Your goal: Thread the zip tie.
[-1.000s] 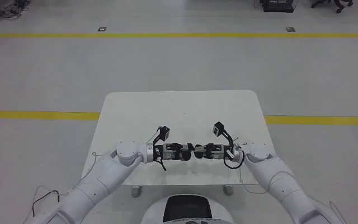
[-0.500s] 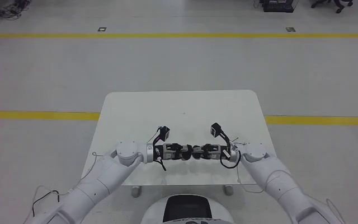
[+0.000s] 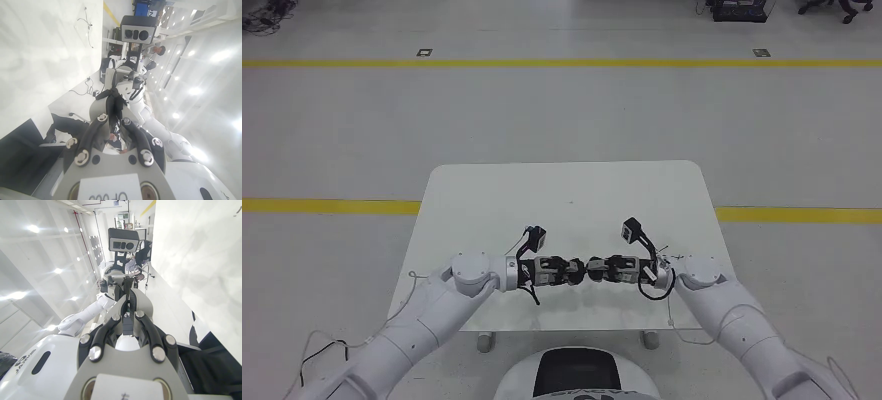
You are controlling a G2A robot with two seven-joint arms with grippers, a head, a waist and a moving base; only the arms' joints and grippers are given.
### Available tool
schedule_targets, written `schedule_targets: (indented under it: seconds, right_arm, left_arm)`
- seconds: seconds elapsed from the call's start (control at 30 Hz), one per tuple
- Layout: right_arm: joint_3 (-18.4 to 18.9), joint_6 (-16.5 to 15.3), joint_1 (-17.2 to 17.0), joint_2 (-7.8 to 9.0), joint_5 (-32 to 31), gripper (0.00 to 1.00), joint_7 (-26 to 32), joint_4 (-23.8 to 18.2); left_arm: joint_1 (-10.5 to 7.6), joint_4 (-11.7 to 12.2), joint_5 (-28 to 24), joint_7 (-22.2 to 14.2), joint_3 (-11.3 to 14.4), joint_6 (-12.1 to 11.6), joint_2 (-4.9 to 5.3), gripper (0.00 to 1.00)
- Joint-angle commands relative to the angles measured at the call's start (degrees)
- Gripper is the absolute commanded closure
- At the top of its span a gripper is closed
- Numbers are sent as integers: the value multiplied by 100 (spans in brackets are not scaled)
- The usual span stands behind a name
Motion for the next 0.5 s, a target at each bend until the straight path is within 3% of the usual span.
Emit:
schedule_targets:
  seconds: [0.0,0.23,0.3,0.37,0.47]
  right_arm:
    - [5,0,-10,-1,-3,100,7,-16]
    - [43,0,-30,-2,-1,100,55,-58]
    - [49,0,-33,-2,-12,100,57,-53]
    - [53,0,-32,-4,-18,100,56,-39]
    - [55,0,-28,-6,-17,100,61,-24]
  left_arm:
    - [-3,1,2,-4,3,5,-1,100]
    - [-5,4,-1,-2,6,10,-2,100]
    - [1,5,-22,7,0,-8,-3,98]
    - [7,14,-48,23,-16,-39,-2,89]
    - [16,22,-67,32,-30,-65,0,89]
